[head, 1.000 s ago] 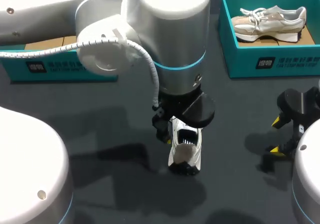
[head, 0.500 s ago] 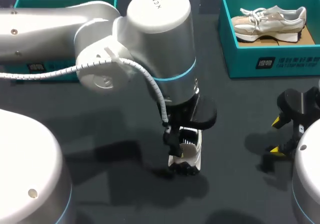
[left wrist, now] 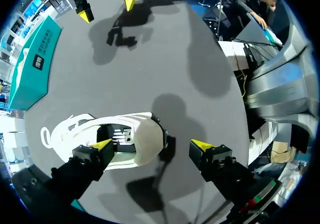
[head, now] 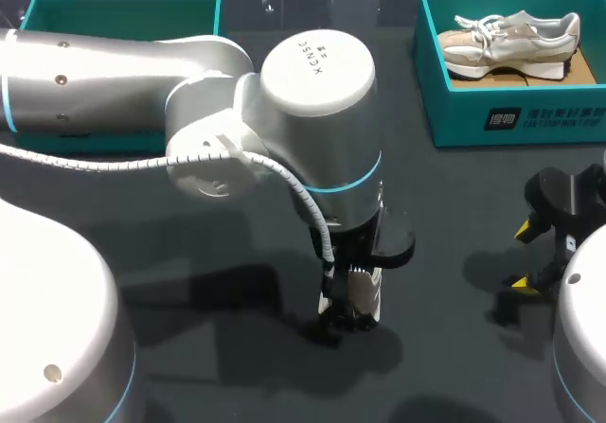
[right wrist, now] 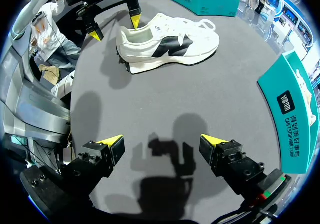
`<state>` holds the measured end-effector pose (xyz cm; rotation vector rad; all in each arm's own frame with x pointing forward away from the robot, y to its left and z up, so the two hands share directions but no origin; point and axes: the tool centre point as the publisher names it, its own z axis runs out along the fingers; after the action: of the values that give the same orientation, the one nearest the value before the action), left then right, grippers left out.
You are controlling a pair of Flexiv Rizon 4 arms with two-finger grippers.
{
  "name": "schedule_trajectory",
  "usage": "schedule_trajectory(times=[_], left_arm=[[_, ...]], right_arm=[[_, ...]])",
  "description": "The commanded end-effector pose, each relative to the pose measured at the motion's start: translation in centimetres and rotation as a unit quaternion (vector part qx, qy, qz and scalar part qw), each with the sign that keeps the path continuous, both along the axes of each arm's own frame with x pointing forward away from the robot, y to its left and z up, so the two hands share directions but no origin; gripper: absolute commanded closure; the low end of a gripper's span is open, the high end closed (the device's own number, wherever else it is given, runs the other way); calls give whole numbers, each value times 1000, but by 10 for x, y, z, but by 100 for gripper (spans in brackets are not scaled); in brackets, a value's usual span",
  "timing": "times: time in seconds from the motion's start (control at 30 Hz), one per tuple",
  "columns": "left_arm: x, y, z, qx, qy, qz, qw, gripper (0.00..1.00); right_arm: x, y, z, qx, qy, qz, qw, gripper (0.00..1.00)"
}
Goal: Take the shoe out of the shoebox, open the shoe tongue, remove and reinsert the insole, then place the shoe into the shoebox
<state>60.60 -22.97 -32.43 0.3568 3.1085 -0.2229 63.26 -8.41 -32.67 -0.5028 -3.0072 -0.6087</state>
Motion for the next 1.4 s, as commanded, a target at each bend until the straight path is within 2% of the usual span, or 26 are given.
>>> schedule_trajectory(times=[0.03,0.53,0.7,0.77,0.93,1.07,1.17,1.27,1.4], left_arm=[[-1,-10,-13,10,-1,9,1000,0],[-4,-9,-43,25,8,16,1000,1],[-4,-9,-51,30,10,20,999,10],[-5,-9,-53,34,10,23,999,19],[-6,-9,-57,41,4,29,999,22],[-4,-8,-60,45,4,34,998,29],[-3,-8,-62,47,4,36,998,43],[-3,-6,-63,49,5,37,998,48],[-3,-4,-62,51,7,38,998,48]], right_arm=[[-2,0,1,-1,-1,0,1000,0],[-2,0,1,-1,-1,0,1000,0],[-2,0,1,-1,-1,0,1000,0],[-2,0,1,-1,-1,0,1000,0],[-2,0,1,-1,-1,0,1000,0],[-2,0,1,-1,-1,0,1000,0],[-2,0,1,-1,-1,0,1000,0],[-2,0,1,-1,-1,0,1000,0],[-2,0,1,-1,-1,0,1000,0]])
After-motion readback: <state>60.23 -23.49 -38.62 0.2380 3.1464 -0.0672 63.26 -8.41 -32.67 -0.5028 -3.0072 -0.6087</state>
